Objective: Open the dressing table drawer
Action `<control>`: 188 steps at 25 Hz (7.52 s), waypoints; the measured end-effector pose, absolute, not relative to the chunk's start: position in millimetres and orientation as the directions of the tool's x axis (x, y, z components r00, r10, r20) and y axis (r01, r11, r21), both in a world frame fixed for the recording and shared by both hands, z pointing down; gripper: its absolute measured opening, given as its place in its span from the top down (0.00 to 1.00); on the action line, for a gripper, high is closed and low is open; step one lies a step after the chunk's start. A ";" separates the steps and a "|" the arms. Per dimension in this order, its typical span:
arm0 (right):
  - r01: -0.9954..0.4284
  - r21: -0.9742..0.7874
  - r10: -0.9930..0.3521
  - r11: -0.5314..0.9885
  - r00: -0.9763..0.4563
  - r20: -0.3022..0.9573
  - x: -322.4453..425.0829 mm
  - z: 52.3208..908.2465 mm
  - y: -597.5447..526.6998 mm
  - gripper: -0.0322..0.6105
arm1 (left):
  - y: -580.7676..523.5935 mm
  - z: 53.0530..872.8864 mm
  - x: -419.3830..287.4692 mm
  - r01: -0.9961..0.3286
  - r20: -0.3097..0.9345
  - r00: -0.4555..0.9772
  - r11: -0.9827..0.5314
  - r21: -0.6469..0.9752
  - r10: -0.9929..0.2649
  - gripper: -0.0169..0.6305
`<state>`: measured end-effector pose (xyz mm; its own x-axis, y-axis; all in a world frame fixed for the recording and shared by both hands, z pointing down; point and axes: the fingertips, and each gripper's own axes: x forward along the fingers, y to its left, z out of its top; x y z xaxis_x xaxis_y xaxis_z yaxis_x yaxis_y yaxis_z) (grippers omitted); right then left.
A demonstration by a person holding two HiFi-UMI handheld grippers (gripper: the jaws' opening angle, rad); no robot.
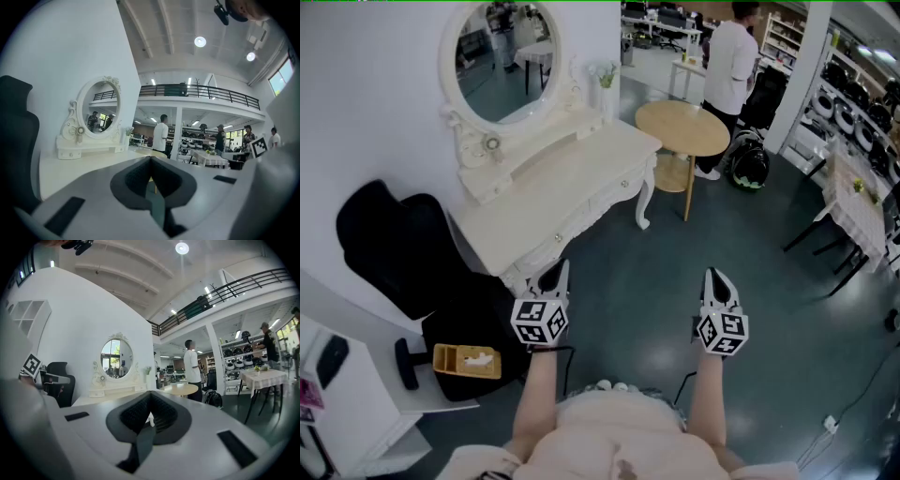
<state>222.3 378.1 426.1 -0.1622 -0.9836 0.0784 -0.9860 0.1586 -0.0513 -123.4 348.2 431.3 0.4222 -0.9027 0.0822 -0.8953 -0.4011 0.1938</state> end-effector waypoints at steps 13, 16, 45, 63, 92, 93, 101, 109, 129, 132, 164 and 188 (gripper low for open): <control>-0.985 -0.037 -0.984 0.169 -0.171 0.048 218.5 418.0 388.9 0.93 | 357.9 432.9 -115.9 -0.891 0.089 0.434 -0.412 0.192 -0.897 0.93; -0.987 -0.029 -0.986 0.158 -0.159 0.050 220.8 417.0 390.1 0.93 | 359.8 434.2 -112.7 -0.889 0.094 0.437 -0.414 0.195 -0.895 0.93; -0.983 -0.085 -0.984 0.161 -0.167 0.068 198.6 429.1 411.8 0.93 | 381.1 446.8 -122.9 -0.838 0.030 0.507 -0.484 0.253 -0.862 0.38; -0.988 -0.116 -0.992 0.101 -0.108 0.061 189.5 438.4 417.6 0.93 | 361.5 458.2 -123.1 -0.817 0.064 0.557 -0.532 0.223 -0.828 0.36; -0.958 -0.081 -0.959 0.275 -0.279 0.044 231.4 448.4 15.6 0.92 | 2.2 465.2 -70.1 -0.895 0.042 0.425 -0.413 0.170 -0.904 0.36; -0.952 -0.072 -0.953 0.297 -0.300 0.042 232.6 445.2 -15.1 0.93 | -23.8 463.7 -67.2 -0.903 0.037 0.405 -0.394 0.170 -0.914 0.36; -0.893 -0.091 -0.891 0.441 -0.447 0.075 214.5 442.4 -204.8 0.93 | -165.4 456.9 -56.5 -0.953 0.056 0.272 -0.261 0.155 -0.961 0.36; -0.845 -0.101 -0.841 0.526 -0.534 0.089 167.5 445.4 -287.5 0.93 | -229.9 465.2 -75.3 -0.974 0.100 0.183 -0.166 0.156 -0.978 0.36; -0.767 -0.090 -0.759 0.636 -0.642 0.109 81.8 452.5 -438.6 0.93 | -391.4 494.8 -96.0 -0.995 0.222 0.015 0.006 0.095 -0.975 0.36; -0.750 -0.076 -0.740 0.657 -0.661 0.122 69.4 464.0 -460.6 0.92 | -410.4 518.4 -101.3 -0.985 0.251 -0.060 0.098 0.141 -0.966 0.36; -0.686 -0.069 -0.654 0.724 -0.715 0.245 40.5 560.5 -533.9 0.92 | -527.6 649.0 -83.6 -0.898 0.506 -0.288 0.413 0.153 -0.813 0.66; -0.693 -0.115 -0.646 0.712 -0.710 0.280 48.2 580.8 -533.0 0.92 | -525.8 652.1 -85.8 -0.890 0.510 -0.313 0.435 0.136 -0.801 0.81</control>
<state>48.2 -533.0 580.8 -0.7101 -0.6460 0.2800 -0.6928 0.7119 -0.1145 -85.8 -525.8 652.1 -0.3135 -0.8013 0.5096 -0.8901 0.4349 0.1363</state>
